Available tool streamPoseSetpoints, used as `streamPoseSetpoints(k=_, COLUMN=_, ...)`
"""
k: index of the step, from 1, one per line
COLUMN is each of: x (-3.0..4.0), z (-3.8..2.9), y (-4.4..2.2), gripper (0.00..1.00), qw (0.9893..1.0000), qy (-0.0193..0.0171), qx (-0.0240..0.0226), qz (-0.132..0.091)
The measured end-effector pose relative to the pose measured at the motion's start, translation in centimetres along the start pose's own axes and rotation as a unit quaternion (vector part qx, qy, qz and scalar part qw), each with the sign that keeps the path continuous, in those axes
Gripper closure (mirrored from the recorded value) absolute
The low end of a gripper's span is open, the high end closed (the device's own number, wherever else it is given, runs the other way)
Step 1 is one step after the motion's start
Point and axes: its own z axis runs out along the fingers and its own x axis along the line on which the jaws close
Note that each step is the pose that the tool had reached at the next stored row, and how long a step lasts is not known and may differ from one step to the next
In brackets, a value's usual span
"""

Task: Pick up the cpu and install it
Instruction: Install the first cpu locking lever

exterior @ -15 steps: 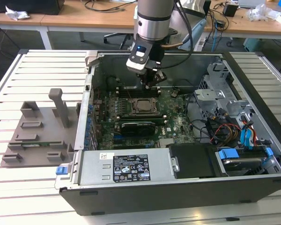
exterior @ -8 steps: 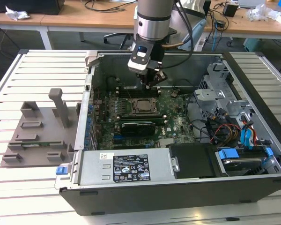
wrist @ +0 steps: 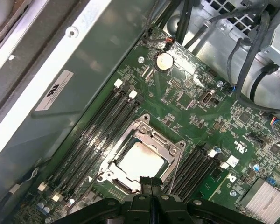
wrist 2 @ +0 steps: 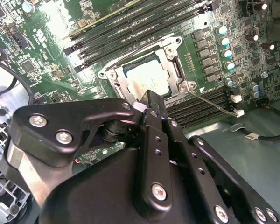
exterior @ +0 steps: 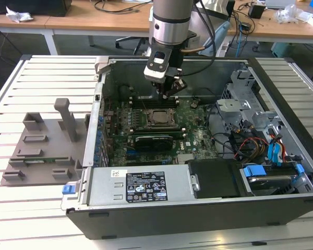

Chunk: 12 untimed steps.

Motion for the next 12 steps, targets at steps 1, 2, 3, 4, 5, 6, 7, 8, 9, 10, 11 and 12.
streamPoseSetpoints(k=1, x=0.0, z=0.0, y=0.0, gripper=0.89, qw=1.0, qy=-0.0001, qx=-0.0001, qz=-0.003)
streamPoseSetpoints(k=2, x=0.0, z=0.0, y=0.0, gripper=0.89, qw=1.0, qy=-0.0002, qx=-0.0002, qz=-0.004)
streamPoseSetpoints(k=3, x=0.0, z=0.0, y=0.0, gripper=0.89, qw=1.0, qy=-0.0003, qx=-0.0003, qz=-0.007)
streamPoseSetpoints(k=4, x=0.0, z=0.0, y=0.0, gripper=0.89, qw=0.9999, qy=-0.0004, qx=-0.0004, qz=-0.011)
streamPoseSetpoints(k=5, x=0.0, z=0.0, y=0.0, gripper=0.89, qw=0.9999, qy=-0.0005, qx=-0.0005, qz=-0.013)
streamPoseSetpoints(k=6, x=0.0, z=0.0, y=0.0, gripper=0.89, qw=0.9999, qy=-0.0005, qx=-0.0006, qz=-0.015)
streamPoseSetpoints(k=7, x=0.0, z=0.0, y=0.0, gripper=0.89, qw=0.9999, qy=-0.0006, qx=-0.0007, qz=-0.016)
streamPoseSetpoints(k=8, x=0.0, z=0.0, y=0.0, gripper=0.89, qw=0.9998, qy=-0.0007, qx=-0.0008, qz=-0.019)
streamPoseSetpoints(k=9, x=0.0, z=0.0, y=0.0, gripper=0.89, qw=0.9998, qy=-0.0008, qx=-0.0009, qz=-0.021)
streamPoseSetpoints(k=10, x=0.0, z=0.0, y=0.0, gripper=0.89, qw=0.9997, qy=-0.0009, qx=-0.0009, qz=-0.023)
streamPoseSetpoints(k=11, x=0.0, z=0.0, y=0.0, gripper=0.89, qw=0.9997, qy=-0.0009, qx=-0.0011, qz=-0.025)
streamPoseSetpoints(k=12, x=0.0, z=0.0, y=0.0, gripper=0.89, qw=0.9996, qy=-0.001, qx=-0.0011, qz=-0.027)
